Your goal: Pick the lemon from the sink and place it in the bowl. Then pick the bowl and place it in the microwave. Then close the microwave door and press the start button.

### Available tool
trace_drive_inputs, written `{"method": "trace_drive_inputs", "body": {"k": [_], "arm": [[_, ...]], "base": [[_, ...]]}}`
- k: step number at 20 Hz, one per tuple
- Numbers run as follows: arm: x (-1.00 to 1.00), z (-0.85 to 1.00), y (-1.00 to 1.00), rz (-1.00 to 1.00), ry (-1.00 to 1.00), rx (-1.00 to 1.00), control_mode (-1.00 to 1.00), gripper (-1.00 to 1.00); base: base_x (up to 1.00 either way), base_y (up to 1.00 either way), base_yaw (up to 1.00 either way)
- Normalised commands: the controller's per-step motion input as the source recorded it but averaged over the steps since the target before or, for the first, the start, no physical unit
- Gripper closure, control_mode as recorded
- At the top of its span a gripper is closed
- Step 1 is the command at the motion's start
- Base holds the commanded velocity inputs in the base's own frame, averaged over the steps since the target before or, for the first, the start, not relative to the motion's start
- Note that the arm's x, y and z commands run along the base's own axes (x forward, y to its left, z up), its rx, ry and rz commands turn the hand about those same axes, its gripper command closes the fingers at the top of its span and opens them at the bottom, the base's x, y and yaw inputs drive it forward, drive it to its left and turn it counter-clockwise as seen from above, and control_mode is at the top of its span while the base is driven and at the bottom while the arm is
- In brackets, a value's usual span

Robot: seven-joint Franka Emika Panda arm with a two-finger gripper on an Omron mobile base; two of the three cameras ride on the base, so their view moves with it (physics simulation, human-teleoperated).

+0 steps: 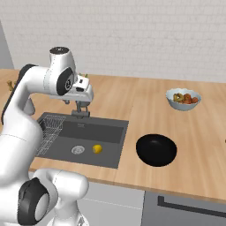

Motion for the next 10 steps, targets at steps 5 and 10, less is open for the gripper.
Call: {"method": "trace_drive_inputs", "body": {"k": [5, 10], "arm": [[-0.06, -0.23, 0.0, 0.0, 0.0, 0.0, -1.0, -1.0], [0.06, -0.94, 0.06, 0.0, 0.12, 0.0, -1.0, -1.0]], "base": [[0.0, 0.0, 0.0], [0.0, 0.0, 0.0]]}}
